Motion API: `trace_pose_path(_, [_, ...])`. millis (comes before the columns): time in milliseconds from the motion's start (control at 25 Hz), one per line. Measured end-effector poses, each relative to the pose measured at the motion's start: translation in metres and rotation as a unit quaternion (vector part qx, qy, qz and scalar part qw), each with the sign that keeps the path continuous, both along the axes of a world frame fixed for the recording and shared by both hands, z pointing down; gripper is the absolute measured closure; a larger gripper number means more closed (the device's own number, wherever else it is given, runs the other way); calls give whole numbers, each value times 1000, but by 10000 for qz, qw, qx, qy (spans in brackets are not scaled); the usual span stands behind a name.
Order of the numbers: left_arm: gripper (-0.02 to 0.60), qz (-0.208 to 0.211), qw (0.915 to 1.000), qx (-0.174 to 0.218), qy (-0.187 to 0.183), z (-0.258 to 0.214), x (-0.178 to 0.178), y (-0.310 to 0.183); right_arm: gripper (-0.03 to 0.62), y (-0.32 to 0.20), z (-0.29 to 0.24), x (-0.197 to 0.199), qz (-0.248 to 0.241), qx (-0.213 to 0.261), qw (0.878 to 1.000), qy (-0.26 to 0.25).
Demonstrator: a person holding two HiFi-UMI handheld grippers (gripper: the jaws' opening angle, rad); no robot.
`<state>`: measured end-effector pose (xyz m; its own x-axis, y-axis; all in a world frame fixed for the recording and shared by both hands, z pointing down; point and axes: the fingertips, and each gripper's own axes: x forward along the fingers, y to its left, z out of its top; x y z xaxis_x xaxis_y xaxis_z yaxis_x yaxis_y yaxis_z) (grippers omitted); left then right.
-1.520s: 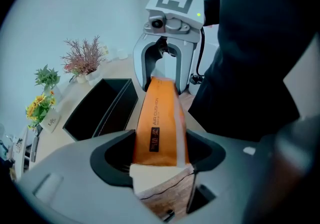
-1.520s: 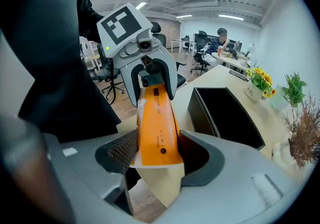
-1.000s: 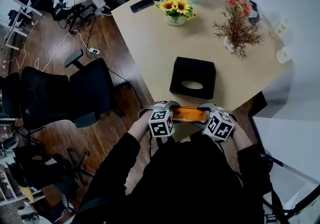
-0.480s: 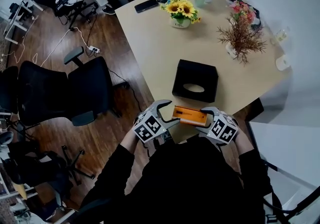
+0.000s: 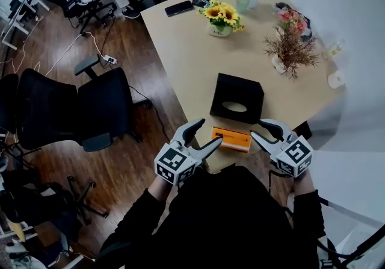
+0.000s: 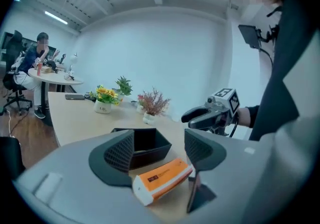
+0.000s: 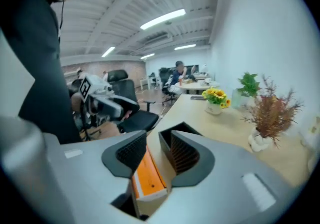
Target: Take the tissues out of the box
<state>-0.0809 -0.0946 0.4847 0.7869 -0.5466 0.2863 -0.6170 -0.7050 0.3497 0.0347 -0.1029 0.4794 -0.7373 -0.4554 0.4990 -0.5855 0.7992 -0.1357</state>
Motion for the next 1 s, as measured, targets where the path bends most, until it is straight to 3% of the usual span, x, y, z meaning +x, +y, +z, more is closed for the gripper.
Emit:
trace_pose_path(120, [308, -153, 9987, 12, 483, -22, -4, 0, 585, -18, -45, 18, 1257, 192, 9875, -927])
trace_pose_path(240, [344, -363, 9964, 21, 765, -27, -16, -7, 594, -16, -61, 35, 2204, 222, 9649, -1410])
trace_pose_path(360, [375, -474, 9947, -130, 901, -19, -23, -7, 594, 3, -63, 41, 2645, 255, 9549, -1322])
trace_pose_path(560, [439, -674, 9940, -165, 841, -25, -20, 14, 594, 27, -73, 44, 2724, 526, 9536, -1169])
trace_pose_path(640, [477, -795, 9944, 33, 692, -41, -20, 21, 593, 31, -82, 41, 2558, 601, 9568, -1242])
trace_pose_path(840, [499, -1302, 9898, 542, 177, -71, -11, 37, 594, 37, -100, 40, 1997, 771, 9630, -1638])
trace_pose_path(1000, [505, -1683, 9843, 536, -19, -80, 9, 62, 593, 57, -104, 53, 1692, 1024, 9660, -1666])
